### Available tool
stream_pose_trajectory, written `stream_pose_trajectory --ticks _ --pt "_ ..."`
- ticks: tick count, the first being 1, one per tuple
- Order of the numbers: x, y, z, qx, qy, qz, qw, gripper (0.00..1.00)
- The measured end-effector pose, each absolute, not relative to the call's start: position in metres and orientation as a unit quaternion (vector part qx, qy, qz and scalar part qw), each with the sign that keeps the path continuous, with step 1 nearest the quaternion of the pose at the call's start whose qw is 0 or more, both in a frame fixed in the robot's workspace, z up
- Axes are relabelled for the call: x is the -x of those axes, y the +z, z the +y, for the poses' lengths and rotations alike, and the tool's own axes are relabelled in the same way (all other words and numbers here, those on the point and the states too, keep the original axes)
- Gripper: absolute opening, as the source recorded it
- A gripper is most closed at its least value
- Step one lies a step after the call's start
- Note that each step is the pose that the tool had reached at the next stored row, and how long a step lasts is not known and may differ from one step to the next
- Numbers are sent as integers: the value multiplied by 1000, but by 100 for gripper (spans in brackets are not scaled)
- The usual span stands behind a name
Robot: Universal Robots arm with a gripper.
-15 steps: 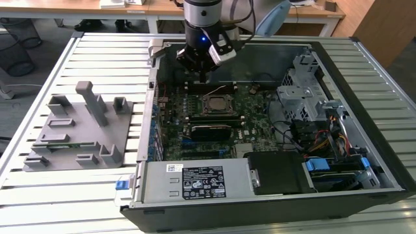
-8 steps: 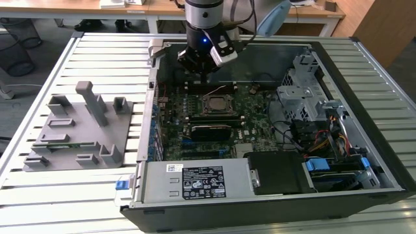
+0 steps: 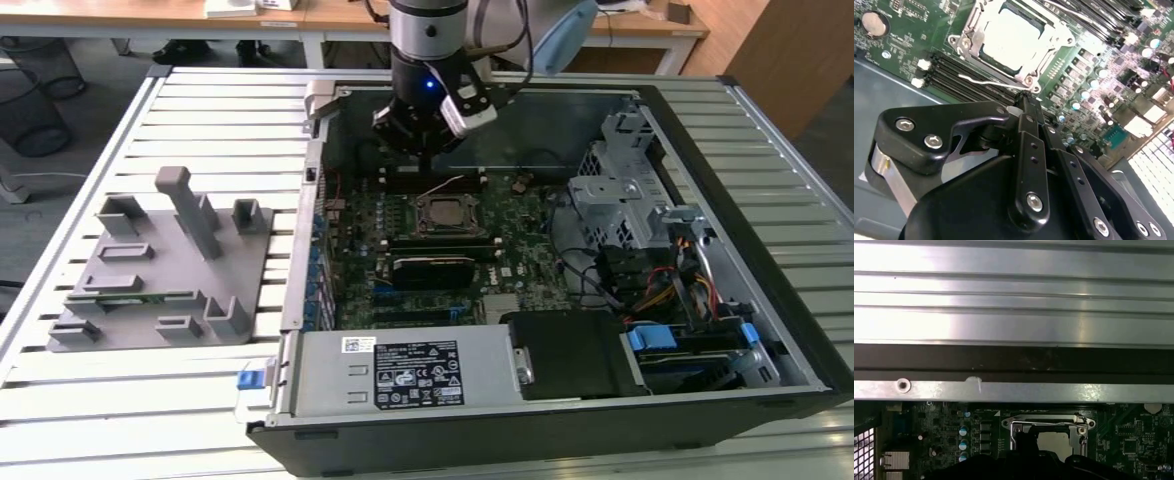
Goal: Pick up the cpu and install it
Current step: 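Install the first cpu locking lever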
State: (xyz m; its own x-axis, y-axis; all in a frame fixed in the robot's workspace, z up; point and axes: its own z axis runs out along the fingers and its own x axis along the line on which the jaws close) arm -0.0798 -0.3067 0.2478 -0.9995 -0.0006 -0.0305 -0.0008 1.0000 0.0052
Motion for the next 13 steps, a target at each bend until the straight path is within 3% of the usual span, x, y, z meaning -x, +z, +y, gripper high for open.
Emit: stream_pose_trajectory --ticks 13 --pt "68 241 -307 -5 1 1000 15 11"
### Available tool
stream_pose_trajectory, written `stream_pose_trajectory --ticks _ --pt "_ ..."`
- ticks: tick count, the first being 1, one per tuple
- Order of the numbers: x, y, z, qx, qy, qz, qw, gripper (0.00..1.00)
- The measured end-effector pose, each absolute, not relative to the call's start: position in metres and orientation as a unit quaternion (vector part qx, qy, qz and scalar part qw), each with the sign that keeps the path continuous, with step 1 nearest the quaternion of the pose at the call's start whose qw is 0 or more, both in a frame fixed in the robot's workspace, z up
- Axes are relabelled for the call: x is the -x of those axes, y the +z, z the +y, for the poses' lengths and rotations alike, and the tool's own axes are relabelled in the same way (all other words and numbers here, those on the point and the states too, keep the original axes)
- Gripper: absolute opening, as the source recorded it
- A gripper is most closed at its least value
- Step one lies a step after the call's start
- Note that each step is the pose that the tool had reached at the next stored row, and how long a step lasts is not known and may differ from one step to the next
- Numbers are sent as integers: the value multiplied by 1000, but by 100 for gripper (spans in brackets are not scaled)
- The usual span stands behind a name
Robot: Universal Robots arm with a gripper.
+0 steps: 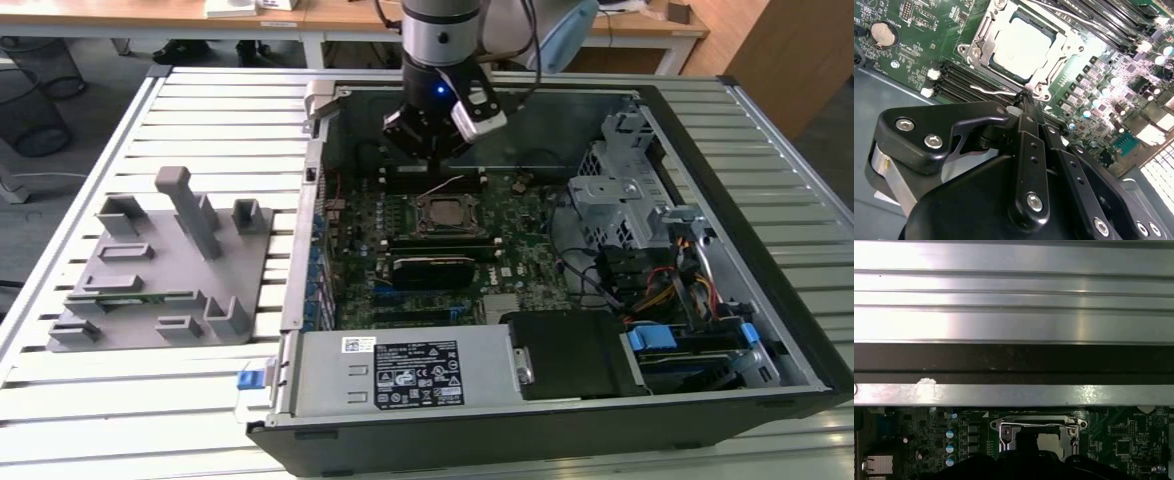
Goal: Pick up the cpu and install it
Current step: 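Install the first cpu locking lever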
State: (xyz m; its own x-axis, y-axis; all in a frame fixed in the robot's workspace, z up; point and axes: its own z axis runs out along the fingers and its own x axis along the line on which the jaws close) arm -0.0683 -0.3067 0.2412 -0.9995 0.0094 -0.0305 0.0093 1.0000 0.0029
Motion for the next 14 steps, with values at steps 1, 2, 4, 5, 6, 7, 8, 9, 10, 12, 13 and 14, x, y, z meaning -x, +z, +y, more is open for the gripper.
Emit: stream_pose_trajectory --ticks 1,2,4,5,6,7,8,9,10,12,13,14 --pt "68 240 -307 -5 1 1000 15 11" --pt "67 240 -307 -4 1 1000 15 11" --pt "66 238 -306 -4 1 1000 15 11" --pt "65 237 -305 -4 0 1000 15 11" --pt "64 236 -304 -4 -1 1000 15 11" --pt "64 235 -303 -4 -2 1000 15 11" --pt "63 235 -303 -4 -2 1000 15 11" --pt "62 234 -303 -3 -2 1000 14 11" --pt "61 233 -302 -3 -2 1000 14 11" --pt "60 232 -300 -3 -2 1000 13 11" --pt "59 232 -300 -3 -2 1000 12 11" --pt "58 231 -300 -3 -2 1000 12 11"
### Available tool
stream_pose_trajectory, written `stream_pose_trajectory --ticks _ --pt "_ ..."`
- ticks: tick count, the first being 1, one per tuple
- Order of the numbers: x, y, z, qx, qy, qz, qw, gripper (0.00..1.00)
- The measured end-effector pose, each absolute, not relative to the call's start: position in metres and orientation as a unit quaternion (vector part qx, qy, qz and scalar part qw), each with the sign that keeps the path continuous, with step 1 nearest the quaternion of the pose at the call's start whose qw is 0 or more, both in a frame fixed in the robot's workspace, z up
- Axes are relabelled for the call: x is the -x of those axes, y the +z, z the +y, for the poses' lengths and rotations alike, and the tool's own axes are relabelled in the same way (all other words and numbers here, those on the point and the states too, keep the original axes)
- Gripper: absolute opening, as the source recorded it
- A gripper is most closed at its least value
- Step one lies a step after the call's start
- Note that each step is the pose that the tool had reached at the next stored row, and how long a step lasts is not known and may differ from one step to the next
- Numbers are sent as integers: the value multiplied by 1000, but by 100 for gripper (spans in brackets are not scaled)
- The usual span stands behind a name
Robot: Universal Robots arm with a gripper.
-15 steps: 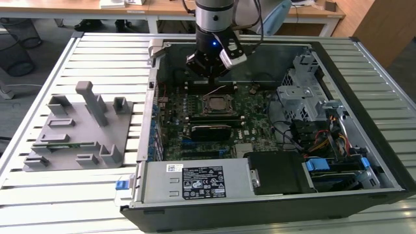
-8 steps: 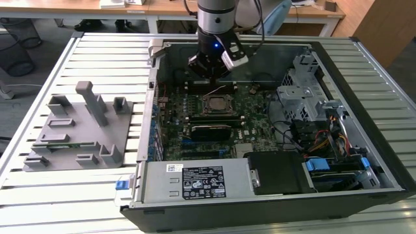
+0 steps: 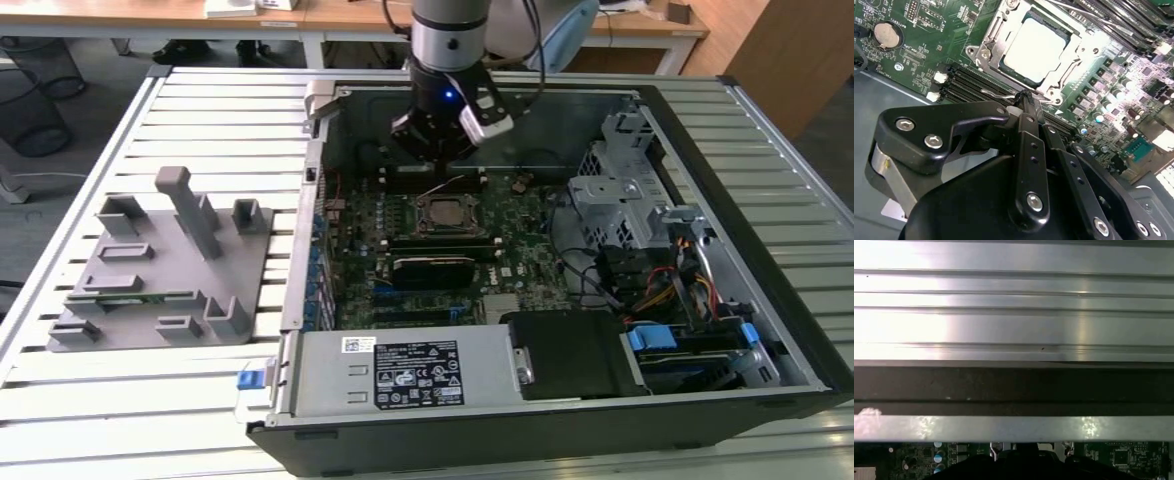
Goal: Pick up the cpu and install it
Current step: 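Install the first cpu locking lever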
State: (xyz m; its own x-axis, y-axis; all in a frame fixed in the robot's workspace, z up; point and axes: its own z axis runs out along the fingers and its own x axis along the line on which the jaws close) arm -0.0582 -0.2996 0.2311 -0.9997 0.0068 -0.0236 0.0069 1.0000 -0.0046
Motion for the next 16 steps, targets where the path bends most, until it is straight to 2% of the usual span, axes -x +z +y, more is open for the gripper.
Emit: stream_pose_trajectory --ticks 16 --pt "47 224 -295 -3 -3 1000 9 11"
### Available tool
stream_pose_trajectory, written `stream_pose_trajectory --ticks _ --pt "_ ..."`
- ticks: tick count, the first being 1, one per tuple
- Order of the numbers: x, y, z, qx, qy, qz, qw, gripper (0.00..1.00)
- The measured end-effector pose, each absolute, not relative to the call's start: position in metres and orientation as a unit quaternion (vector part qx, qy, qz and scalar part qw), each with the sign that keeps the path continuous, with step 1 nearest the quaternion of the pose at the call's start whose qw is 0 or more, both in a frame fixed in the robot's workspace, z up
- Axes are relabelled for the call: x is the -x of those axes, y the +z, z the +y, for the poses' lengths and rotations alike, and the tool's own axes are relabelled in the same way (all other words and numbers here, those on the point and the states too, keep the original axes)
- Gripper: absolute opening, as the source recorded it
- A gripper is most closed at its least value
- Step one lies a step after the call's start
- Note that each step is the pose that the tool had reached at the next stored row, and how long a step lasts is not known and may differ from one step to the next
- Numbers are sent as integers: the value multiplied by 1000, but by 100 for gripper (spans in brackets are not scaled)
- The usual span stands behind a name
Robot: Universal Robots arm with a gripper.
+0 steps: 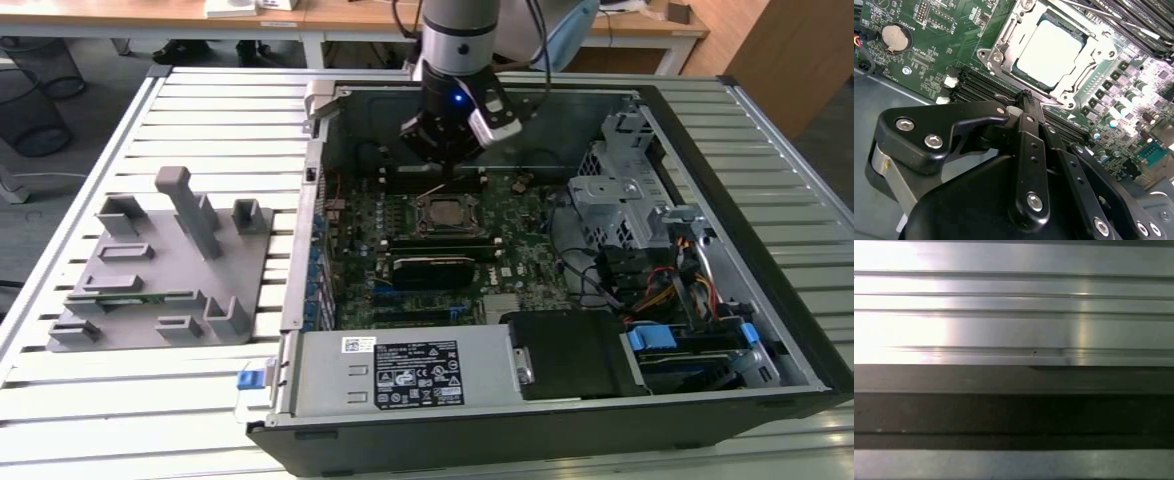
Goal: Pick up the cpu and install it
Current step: 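Install the first cpu locking lever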
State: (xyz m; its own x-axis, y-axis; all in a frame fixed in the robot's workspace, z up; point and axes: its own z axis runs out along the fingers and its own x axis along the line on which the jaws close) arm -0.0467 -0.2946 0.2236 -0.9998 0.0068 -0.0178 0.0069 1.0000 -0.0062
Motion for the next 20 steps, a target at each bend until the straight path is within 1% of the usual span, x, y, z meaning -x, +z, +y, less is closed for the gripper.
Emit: stream_pose_trajectory --ticks 20 --pt "37 212 -291 -3 -4 1000 8 11"
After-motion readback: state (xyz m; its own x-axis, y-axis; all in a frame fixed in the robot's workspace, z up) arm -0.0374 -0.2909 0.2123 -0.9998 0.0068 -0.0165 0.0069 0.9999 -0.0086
